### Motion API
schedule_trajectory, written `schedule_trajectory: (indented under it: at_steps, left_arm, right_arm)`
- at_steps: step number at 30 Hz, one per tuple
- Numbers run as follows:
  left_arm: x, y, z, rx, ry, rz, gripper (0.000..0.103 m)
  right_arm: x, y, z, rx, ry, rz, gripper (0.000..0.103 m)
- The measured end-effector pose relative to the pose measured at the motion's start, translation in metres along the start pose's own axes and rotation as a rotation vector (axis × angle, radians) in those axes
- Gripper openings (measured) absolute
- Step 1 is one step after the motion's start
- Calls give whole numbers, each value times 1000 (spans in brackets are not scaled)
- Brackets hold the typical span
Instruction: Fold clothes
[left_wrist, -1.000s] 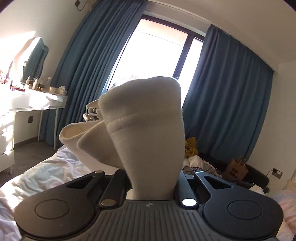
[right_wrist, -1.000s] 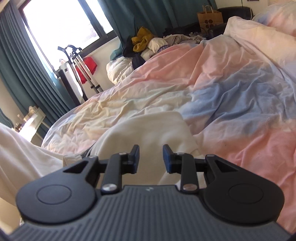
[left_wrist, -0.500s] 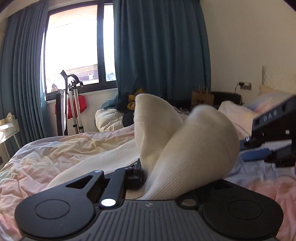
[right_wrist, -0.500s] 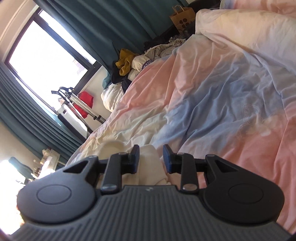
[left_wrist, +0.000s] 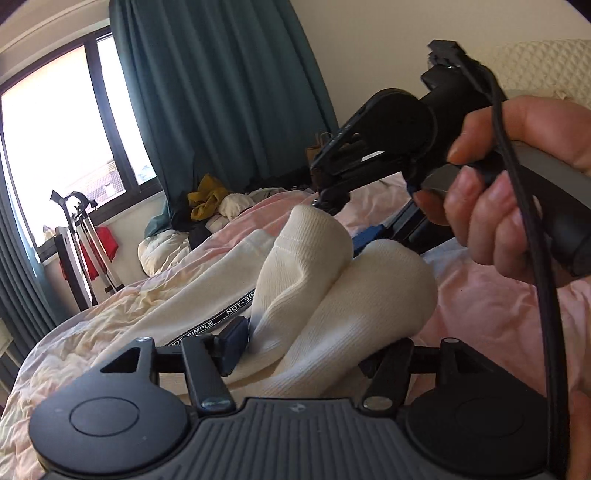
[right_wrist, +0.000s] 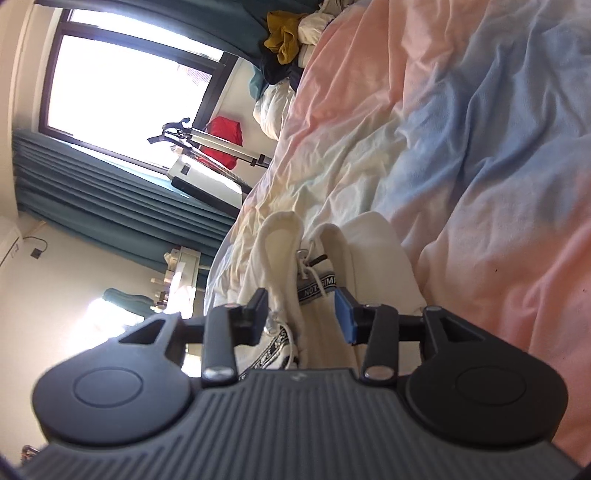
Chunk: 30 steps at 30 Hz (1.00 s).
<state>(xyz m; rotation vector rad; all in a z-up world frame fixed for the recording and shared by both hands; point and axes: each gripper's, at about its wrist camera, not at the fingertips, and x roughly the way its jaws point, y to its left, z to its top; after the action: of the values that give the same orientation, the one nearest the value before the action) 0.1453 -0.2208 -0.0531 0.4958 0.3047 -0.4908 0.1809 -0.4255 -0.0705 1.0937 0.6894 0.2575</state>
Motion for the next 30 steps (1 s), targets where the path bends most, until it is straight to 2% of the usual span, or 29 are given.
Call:
schedule_trajectory:
  at_steps: [3, 5, 9, 10, 12, 14, 16, 17, 18, 20, 25, 28, 30]
  left_arm:
    - [-7, -3, -12, 63, -7, -11, 61]
    - [-10, -4, -18, 97, -12, -15, 61]
    - [-21, -22, -24, 151, -19, -22, 60]
    - [-22, -25, -27, 157, -14, -27, 58]
    - [-23, -28, -31, 147, -8, -23, 45]
    - [-26, -26, -33, 103, 2, -23, 28]
    - [-31, -21, -33, 52, 3, -38, 25]
    - [-34, -21, -33, 52, -3, -36, 22]
    - [-38, -21, -35, 56, -11, -32, 19]
    - [-47, -23, -34, 48, -30, -27, 16]
    - [-62, -27, -24, -1, -78, -38, 14]
    - [-54, -36, -27, -4, -49, -63, 14]
    - [-46, -44, -35, 5, -16, -74, 14]
  right_arm:
    - [-3, 1, 2, 22, -23, 7, 68]
    - [2, 4, 5, -1, -13, 7, 71]
    - [31, 11, 14, -94, 83, -21, 71]
    - [40, 12, 17, -128, 98, -44, 71]
    - [48, 9, 19, -130, 100, -48, 72]
    - [55, 11, 17, -146, 116, -25, 71]
    - [59, 19, 12, -213, 129, -31, 67]
    - [59, 25, 9, -256, 129, -48, 59]
    - [59, 30, 6, -298, 129, -65, 45]
    - [51, 41, 4, -363, 89, -79, 29]
    - [26, 65, 9, -450, -18, -49, 25]
    - [28, 56, 16, -486, -21, -126, 25]
    - [42, 38, 18, -470, 15, -181, 26]
